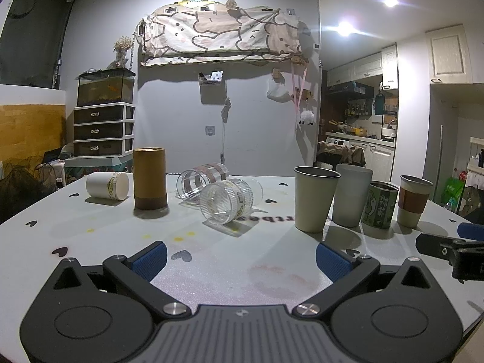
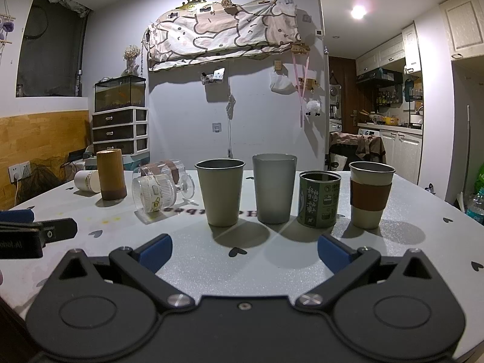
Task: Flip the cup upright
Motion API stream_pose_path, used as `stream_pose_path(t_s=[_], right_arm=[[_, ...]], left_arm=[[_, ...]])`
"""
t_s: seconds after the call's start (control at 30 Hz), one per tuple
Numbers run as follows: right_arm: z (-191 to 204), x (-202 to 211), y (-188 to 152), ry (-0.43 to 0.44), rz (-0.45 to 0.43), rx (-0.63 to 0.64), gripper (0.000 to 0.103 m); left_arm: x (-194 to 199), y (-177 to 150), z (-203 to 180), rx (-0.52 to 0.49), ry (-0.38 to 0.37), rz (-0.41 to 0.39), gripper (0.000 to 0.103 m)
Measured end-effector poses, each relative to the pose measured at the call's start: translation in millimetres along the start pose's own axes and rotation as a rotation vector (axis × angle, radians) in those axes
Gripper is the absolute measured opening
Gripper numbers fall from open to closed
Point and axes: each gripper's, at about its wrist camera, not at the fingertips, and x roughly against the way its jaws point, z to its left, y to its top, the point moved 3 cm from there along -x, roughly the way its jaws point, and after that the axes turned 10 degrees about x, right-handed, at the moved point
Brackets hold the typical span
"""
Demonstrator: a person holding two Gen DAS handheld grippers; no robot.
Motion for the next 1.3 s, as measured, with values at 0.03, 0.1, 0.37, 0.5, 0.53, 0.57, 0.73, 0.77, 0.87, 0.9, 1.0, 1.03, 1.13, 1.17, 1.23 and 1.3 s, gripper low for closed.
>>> stream_pose_path(t_s=[0.03,0.1,0.37,0.5,0.53,0.57,0.73,0.77,0.87,0.9,1.0,1.03,1.13,1.17,1.23,1.3], right_arm=[[0.4,-0.2,0.1,0.000,0.002,0.000,0.103],[-0.7,-0.9,-0.8,-0.002,0.004,-0.001,0.103],[-0.7,-1.1,-1.2,-0.003,0.005,0.000,0.103],[-1.4,-2.5,-2.8,-0.006,0.008,0.000,0.103],[-1.9,-2.5,-3.0,-0.006,0.008,0.000,0.103],[-1.6,-2.6,-2.7,-0.006,0.008,0.000,0.103],[-2.1,-2.7,-2.8,-0.005,0.008,0.000,0.103],[-1.6,-2.6,-2.5,-0.005,0.008,0.000,0.103],[-1.6,-2.5,-2.4,-0.005,0.008,0.001,0.103],[-2.6,-2.5,-3.0,-0.005,0.008,0.001,0.103],[-1.5,-2.5,-2.3,-0.005,0.008,0.001,0.103],[-2.0,-2.6,-2.6,-0.005,0.008,0.001,0.103],[-2.0,-2.5,-2.6,-0.005,0.008,0.000,0.103],[-2.5,-2.5,-2.8,-0.006,0.008,0.000,0.103],[-2.0,-2.5,-2.5,-0.005,0.008,0.001,0.103],[-1.6,-2.4,-2.2,-0.005,0.008,0.001,0.103]], left_arm=[[0.0,0.0,0.0,0.000,0.000,0.000,0.103],[0.0,-0.1,-0.2,0.000,0.001,0.001,0.103],[0.0,-0.2,-0.7,-0.001,0.001,0.001,0.103],[0.2,-0.2,-0.7,-0.001,0.001,0.000,0.103],[0.0,-0.2,-1.0,-0.001,0.001,0.001,0.103],[0.0,-0.2,-1.0,-0.001,0.001,0.001,0.103],[0.2,-0.2,-0.7,-0.001,0.002,0.001,0.103],[0.0,-0.3,-1.2,-0.001,0.002,0.001,0.103],[0.0,-0.3,-1.2,-0.002,0.002,0.002,0.103],[0.1,-0.3,-1.3,-0.002,0.002,0.001,0.103],[0.0,-0.3,-1.4,-0.002,0.002,0.001,0.103],[0.0,-0.3,-1.4,-0.002,0.002,0.002,0.103],[0.1,-0.3,-1.4,-0.003,0.001,0.002,0.103],[0.0,-0.3,-1.6,-0.003,0.002,0.002,0.103],[0.0,-0.3,-1.7,-0.002,0.002,0.002,0.103],[0.0,-0.3,-1.8,-0.002,0.002,0.001,0.103]])
